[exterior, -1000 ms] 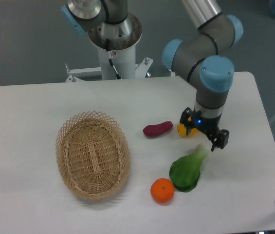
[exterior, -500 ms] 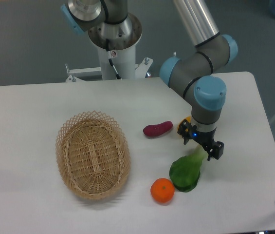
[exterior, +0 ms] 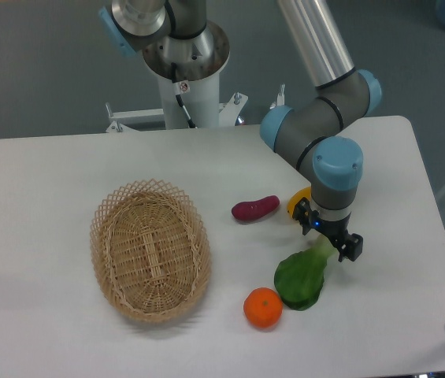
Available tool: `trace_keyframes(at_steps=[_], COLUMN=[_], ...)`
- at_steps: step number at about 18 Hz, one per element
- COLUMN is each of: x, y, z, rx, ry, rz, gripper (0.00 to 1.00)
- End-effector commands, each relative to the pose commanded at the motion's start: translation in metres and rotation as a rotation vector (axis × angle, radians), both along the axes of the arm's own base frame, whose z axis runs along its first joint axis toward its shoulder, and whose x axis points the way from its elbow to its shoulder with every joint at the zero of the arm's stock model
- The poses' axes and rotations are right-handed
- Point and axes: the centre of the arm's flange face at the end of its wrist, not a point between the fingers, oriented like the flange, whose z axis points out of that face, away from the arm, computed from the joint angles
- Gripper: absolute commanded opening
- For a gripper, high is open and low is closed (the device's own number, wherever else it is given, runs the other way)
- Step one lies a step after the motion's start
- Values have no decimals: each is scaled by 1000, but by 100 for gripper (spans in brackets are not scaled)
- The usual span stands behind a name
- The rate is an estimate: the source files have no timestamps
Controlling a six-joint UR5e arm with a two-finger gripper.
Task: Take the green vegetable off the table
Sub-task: 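Lower the gripper onto the bok choy stem and close it, then lift the grasped bok choy up off the table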
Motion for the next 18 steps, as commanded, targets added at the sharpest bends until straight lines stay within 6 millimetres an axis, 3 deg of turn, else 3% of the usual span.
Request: trace_keyframes(at_steps=[7,8,9,12,14,18], x=[3,3,3,2,2,0], y=[0,0,0,1,1,1], z=[-7,-7,-7,-5,-4,3], rx=[6,7,9,10,10,17], ry=[11,14,13,17,19,30], rz=[6,6,6,-2,-6,-9], gripper=[99,87,69,49,43,41])
